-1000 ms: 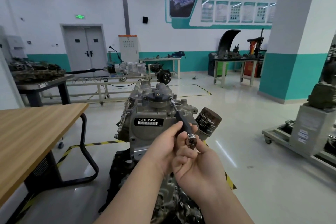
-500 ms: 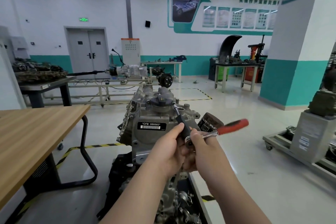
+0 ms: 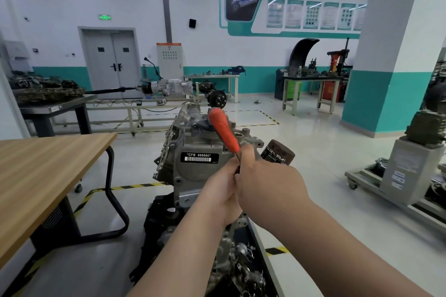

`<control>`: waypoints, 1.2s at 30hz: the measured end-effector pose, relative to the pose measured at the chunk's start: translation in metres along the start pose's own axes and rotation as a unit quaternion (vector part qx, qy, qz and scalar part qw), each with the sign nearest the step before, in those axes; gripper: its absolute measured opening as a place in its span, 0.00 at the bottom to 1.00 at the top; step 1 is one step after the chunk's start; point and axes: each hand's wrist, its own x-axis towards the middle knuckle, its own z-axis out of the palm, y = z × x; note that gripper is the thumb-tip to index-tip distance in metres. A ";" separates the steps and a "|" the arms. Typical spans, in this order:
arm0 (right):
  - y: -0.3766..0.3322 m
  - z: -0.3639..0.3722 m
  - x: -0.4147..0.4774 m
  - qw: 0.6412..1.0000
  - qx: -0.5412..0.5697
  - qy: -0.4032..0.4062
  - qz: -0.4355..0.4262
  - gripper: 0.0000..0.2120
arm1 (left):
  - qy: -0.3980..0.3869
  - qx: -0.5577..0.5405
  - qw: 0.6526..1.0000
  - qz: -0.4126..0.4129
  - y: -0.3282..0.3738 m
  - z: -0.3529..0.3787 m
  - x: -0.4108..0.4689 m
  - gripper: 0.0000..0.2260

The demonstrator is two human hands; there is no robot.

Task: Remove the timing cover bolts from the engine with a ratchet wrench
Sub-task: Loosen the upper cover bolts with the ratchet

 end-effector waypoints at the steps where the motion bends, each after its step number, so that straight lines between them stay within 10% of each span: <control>1: 0.000 0.001 0.000 1.000 -0.008 -0.004 -0.004 0.18 | -0.005 0.000 1.000 -0.009 0.000 0.000 0.001 0.16; 7: 0.001 0.007 0.000 0.998 0.062 -0.011 0.004 0.13 | -0.002 -0.003 1.000 -0.006 -0.001 -0.002 -0.002 0.17; 11: 0.005 0.013 0.001 0.930 0.355 -0.022 0.095 0.15 | 0.007 -0.004 1.000 0.011 -0.001 -0.002 -0.002 0.20; 18: -0.003 0.040 -0.003 0.623 0.743 -0.030 0.243 0.11 | -0.035 -0.003 0.999 -0.007 -0.001 -0.013 0.003 0.21; 29: -0.019 0.038 -0.018 0.047 0.962 -0.166 0.211 0.19 | -0.037 -0.011 0.999 -0.009 0.004 -0.025 0.004 0.16; 36: -0.027 0.043 -0.020 -0.096 0.972 -0.156 0.144 0.21 | -0.035 -0.018 0.999 -0.020 0.010 -0.022 0.000 0.19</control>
